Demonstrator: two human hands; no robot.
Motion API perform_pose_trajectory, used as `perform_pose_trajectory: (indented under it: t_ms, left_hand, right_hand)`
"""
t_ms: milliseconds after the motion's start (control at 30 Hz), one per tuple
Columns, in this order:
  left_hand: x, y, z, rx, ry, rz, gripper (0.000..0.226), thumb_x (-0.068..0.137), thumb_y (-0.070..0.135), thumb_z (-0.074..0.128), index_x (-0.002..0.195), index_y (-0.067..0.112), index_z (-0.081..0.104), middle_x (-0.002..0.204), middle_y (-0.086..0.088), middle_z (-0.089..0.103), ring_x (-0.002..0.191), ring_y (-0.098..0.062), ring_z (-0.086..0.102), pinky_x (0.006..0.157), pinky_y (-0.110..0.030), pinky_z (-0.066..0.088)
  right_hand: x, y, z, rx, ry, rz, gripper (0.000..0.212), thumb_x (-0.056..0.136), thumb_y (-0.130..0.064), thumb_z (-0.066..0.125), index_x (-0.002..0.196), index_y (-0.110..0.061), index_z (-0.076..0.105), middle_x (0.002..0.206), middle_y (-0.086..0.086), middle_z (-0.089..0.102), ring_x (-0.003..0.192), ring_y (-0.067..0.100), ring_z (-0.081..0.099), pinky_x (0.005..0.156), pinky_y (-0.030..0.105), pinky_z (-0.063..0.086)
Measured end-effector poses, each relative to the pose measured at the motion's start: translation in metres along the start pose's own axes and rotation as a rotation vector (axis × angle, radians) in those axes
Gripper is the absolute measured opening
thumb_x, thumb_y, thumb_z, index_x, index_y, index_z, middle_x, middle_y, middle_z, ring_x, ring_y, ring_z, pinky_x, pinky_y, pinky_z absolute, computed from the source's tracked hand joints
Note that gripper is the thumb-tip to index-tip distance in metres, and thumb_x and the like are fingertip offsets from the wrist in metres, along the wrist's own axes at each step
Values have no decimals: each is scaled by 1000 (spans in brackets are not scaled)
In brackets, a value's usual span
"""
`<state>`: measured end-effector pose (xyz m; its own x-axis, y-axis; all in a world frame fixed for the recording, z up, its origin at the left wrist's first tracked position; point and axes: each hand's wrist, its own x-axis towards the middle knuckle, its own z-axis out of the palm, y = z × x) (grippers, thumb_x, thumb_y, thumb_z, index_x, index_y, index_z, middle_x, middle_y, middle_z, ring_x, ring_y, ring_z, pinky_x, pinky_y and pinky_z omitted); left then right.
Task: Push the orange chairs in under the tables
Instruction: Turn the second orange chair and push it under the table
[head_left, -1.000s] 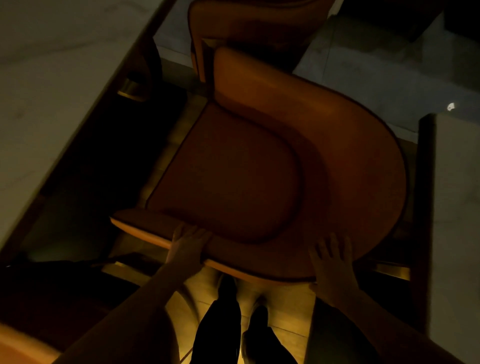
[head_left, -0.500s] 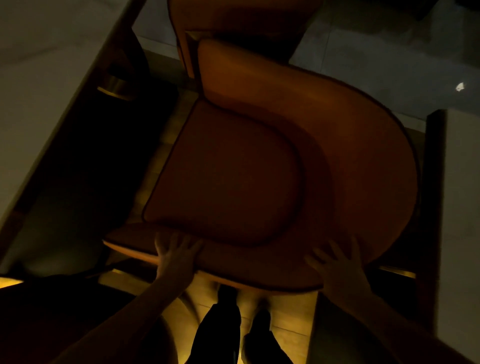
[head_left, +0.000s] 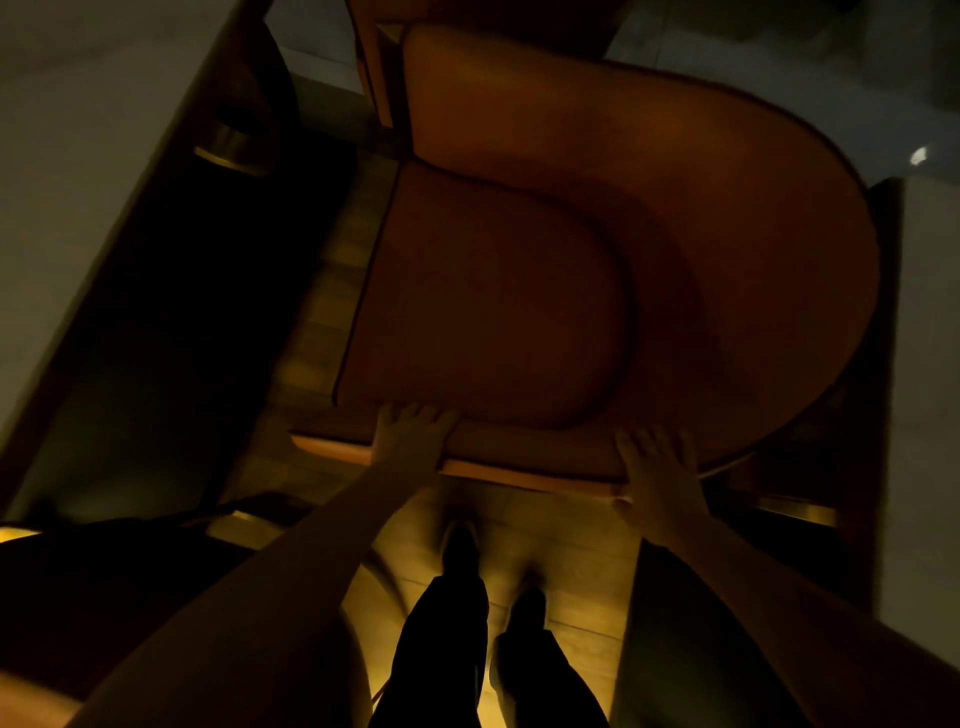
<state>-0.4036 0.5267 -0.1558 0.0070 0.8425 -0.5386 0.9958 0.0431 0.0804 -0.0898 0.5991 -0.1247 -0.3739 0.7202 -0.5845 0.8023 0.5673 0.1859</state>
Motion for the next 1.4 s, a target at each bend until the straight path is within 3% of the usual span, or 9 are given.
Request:
perform_pose_trajectory:
  t_ms: [267, 467, 633, 733, 833, 967, 1233, 1400]
  left_hand:
    - [2, -2, -2, -72, -10, -9, 66, 84, 33, 64, 142, 38, 33, 135, 3, 50, 127, -22, 43, 107, -52, 25]
    - [-14, -4, 2, -137, 39, 2, 54, 87, 27, 62, 137, 37, 44, 121, 5, 62, 118, -22, 52, 106, -50, 26]
    - [-49, -14, 23, -103, -32, 31, 65, 88, 27, 60, 145, 38, 30, 138, 2, 51, 129, -23, 43, 110, -52, 21]
    - [-69, -13, 32, -61, -72, 11, 75, 87, 29, 61, 149, 35, 19, 152, 1, 32, 141, -24, 24, 113, -61, 9]
    - [-79, 0, 35, -20, -48, -115, 72, 90, 37, 57, 150, 32, 17, 153, 0, 28, 143, -27, 17, 108, -72, 5]
    - [-75, 12, 36, 2, -45, -224, 77, 90, 29, 58, 151, 32, 11, 154, -3, 24, 143, -30, 13, 104, -76, 8]
    - [-68, 14, 43, 65, 22, -216, 73, 87, 25, 63, 148, 30, 25, 148, -3, 37, 139, -29, 26, 108, -65, 12]
    - [-64, 13, 50, 58, 78, -231, 61, 84, 22, 64, 137, 36, 40, 133, 2, 51, 127, -27, 41, 107, -55, 21]
  right_hand:
    - [11, -12, -6, -27, 53, 38, 60, 87, -34, 62, 140, -20, 36, 136, 4, 50, 127, 25, 44, 111, 45, 26]
    - [-4, -19, -14, -39, 43, -1, 45, 89, -32, 61, 129, -17, 48, 120, 2, 59, 109, 20, 56, 90, 32, 41]
    - [-38, -53, 3, -59, 33, -26, 35, 91, -29, 58, 122, -16, 50, 113, 2, 61, 103, 20, 59, 83, 30, 44]
    - [-51, -60, 22, -68, 22, -37, 50, 92, -30, 55, 135, -11, 39, 127, 11, 55, 116, 27, 53, 97, 39, 40]
    - [-57, -57, 38, -40, 116, -82, 68, 88, -30, 60, 143, -10, 26, 140, 13, 44, 129, 31, 40, 111, 44, 26]
    - [-56, -58, 46, -7, 181, -75, 84, 79, -28, 70, 146, -12, 22, 140, 13, 43, 128, 33, 40, 112, 47, 25]
    - [-52, -60, 51, 8, 219, -42, 72, 85, -23, 64, 146, -14, 25, 137, 14, 47, 126, 35, 43, 109, 49, 29]
    - [-52, -65, 52, 34, 260, -3, 57, 85, -21, 63, 136, -19, 39, 126, 8, 55, 117, 29, 51, 105, 45, 32]
